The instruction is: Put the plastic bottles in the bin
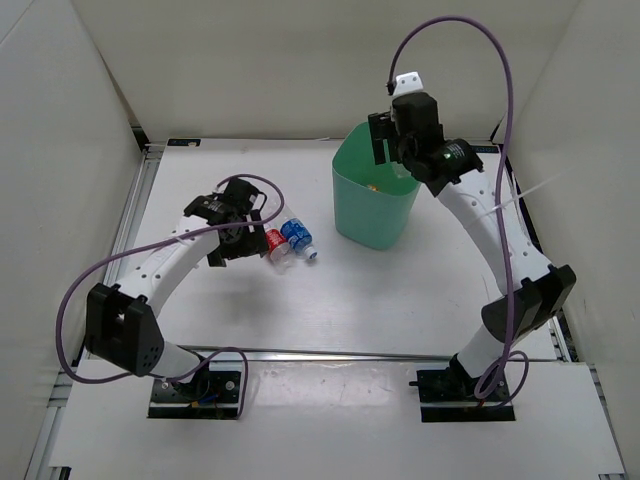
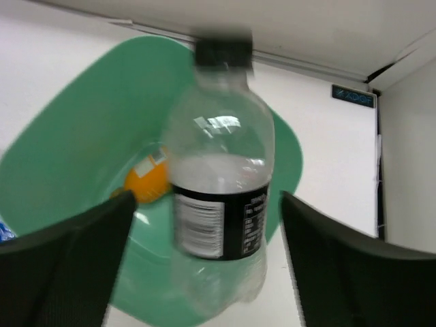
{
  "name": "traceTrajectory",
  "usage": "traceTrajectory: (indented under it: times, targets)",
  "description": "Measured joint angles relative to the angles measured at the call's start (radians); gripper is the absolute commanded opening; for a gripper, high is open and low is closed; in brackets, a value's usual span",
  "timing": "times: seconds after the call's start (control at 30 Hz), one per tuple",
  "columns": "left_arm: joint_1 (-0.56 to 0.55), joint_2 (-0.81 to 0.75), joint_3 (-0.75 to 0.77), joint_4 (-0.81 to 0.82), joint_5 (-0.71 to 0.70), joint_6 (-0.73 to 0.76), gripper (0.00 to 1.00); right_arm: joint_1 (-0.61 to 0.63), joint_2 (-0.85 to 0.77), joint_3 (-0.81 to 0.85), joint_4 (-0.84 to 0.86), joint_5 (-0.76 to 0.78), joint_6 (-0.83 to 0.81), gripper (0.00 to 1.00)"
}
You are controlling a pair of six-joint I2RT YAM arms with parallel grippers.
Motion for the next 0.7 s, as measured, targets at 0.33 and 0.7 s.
traceTrajectory:
  times: [0.33,0.7]
  targets:
    - [0.124,0.104,0.108,0.005,0.077,-0.107,1.00,0.030,-0.053,0.013,-0.095,0.048,0.108,1.00]
    - [0.298,0.444,0.312,0.005,0.233,-0.199,1.00,0.151,-0.235,0.031,-0.245,0.089,0.219,1.00]
